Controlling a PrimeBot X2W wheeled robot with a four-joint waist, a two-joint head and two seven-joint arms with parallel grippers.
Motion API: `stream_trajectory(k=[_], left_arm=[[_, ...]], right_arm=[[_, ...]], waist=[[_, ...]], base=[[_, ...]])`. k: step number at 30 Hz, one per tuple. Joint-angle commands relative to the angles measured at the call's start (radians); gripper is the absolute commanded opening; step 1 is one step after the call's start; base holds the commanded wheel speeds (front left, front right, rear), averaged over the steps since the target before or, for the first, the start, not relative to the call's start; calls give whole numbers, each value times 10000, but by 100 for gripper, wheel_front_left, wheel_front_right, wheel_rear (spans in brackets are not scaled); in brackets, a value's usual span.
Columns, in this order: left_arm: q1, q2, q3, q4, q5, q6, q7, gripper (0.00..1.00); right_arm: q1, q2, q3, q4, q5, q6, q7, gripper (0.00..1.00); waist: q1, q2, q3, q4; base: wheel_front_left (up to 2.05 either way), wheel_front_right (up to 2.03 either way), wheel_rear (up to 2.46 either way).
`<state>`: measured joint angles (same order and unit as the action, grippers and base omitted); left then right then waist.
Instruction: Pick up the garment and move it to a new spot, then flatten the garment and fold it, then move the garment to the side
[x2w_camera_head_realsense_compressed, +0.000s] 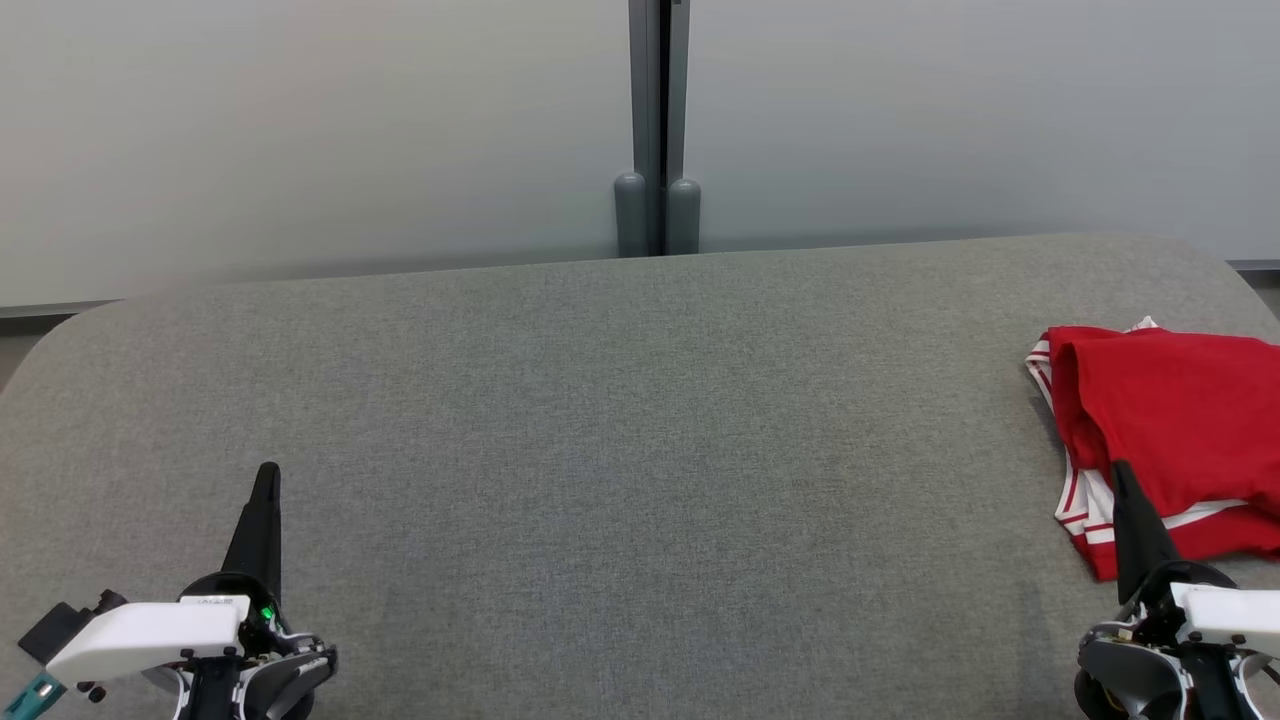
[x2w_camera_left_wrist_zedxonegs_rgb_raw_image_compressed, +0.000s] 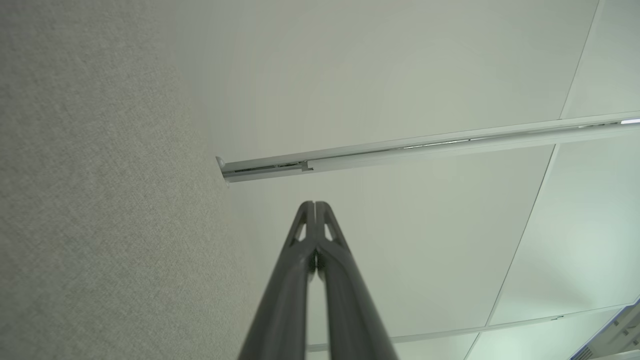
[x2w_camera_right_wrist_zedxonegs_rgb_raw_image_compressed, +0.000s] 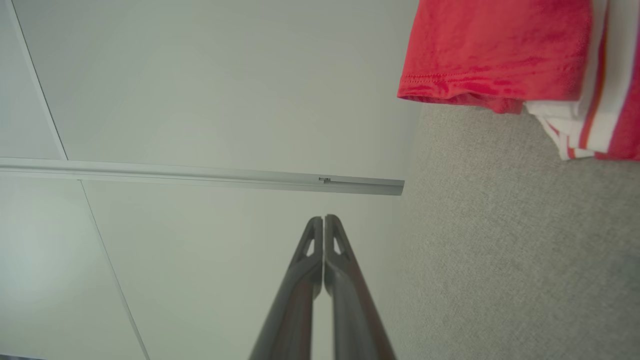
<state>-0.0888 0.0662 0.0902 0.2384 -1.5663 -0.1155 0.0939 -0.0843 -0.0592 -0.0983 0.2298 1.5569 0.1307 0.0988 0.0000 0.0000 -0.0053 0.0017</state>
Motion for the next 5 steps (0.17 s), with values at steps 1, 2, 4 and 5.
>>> stream_trajectory(k=[1,2,4,5], left_arm=[[-193,-21,110,25,-219,-109,78,0],[-193,-21,110,25,-219,-109,78,0],[-238,-47,146,43,-330,-135,95,0],[-253,-63,165,55,-351,-154,122,0]], right_arm=[[-205,-14,-52,50,247,1,59,0],[-205,-14,-52,50,247,1,59,0],[-233,-6,-64,89,378,1,71,0],[-245,-3,-67,110,457,1,73,0]], waist=[[0,0,21,-4],[0,0,21,-4],[0,0,39,-8],[0,0,48,-10]], base=[[0,0,0],[0,0,0],[0,0,0],[0,0,0]])
